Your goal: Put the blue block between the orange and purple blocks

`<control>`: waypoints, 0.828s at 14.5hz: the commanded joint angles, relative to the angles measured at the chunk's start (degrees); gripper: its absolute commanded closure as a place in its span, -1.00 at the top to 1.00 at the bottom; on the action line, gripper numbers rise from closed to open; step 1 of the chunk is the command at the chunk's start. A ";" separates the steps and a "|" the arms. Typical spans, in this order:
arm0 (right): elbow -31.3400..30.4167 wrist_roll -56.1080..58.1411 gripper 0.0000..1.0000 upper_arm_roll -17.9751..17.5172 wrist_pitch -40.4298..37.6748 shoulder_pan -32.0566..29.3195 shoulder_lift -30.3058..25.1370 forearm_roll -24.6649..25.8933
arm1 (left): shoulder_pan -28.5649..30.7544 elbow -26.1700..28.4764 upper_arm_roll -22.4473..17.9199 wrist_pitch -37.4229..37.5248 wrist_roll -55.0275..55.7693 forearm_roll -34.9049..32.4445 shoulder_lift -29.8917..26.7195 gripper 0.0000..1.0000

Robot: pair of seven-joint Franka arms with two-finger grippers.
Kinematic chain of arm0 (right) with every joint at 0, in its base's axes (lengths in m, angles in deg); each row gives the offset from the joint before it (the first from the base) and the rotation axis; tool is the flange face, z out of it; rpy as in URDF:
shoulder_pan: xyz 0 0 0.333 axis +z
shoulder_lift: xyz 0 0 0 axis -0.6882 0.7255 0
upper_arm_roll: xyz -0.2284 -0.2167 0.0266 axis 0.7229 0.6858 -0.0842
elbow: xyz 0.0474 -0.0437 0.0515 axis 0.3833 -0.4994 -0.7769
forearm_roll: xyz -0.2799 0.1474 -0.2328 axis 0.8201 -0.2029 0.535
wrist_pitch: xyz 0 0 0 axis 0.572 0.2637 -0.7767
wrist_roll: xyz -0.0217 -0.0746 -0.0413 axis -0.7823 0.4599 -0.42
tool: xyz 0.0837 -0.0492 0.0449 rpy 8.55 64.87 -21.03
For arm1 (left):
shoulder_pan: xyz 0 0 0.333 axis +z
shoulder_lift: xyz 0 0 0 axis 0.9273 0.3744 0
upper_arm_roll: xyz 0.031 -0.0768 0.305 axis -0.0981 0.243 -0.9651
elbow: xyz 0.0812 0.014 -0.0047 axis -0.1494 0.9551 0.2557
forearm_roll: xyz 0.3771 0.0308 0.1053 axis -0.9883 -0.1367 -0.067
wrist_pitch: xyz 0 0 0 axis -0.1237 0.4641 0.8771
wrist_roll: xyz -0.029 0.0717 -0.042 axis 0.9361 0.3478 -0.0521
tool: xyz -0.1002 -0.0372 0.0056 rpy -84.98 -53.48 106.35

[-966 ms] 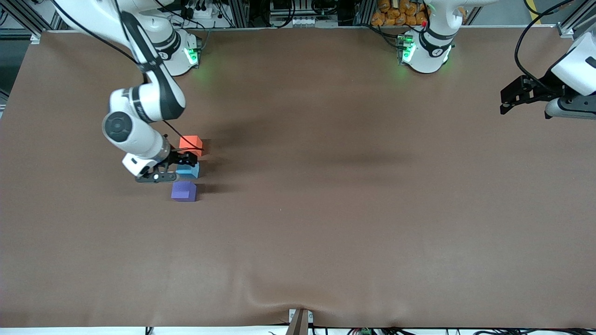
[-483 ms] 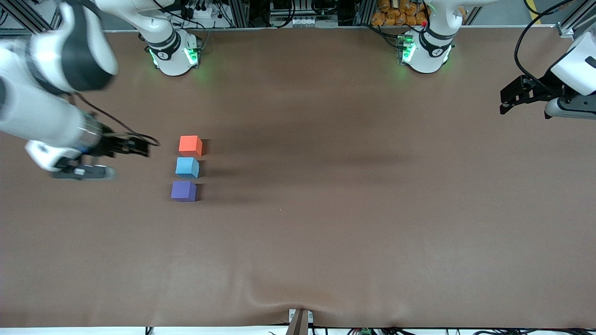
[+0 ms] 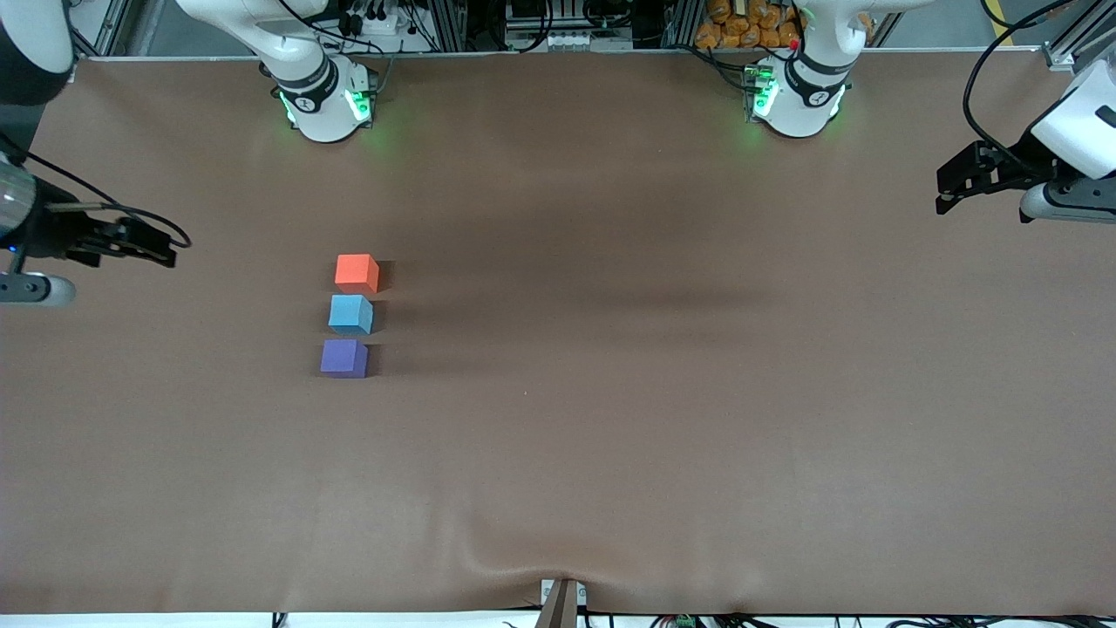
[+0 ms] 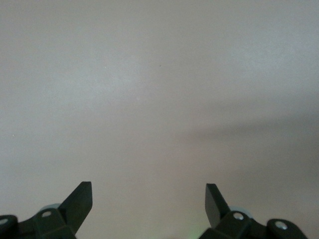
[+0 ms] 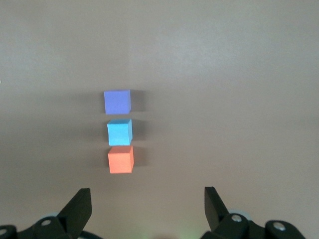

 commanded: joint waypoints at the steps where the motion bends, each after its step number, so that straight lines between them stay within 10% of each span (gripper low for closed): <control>1: 3.05 -1.30 1.00 -0.98 -3.09 0.18 -1.89 2.09 | 0.08 -0.99 0.19 0.07 0.06 0.04 0.39 1.00; 12: -5.13 -1.33 1.00 -0.90 2.19 -2.27 -11.74 0.45 | 0.17 -0.99 0.19 0.07 0.06 0.04 0.48 1.00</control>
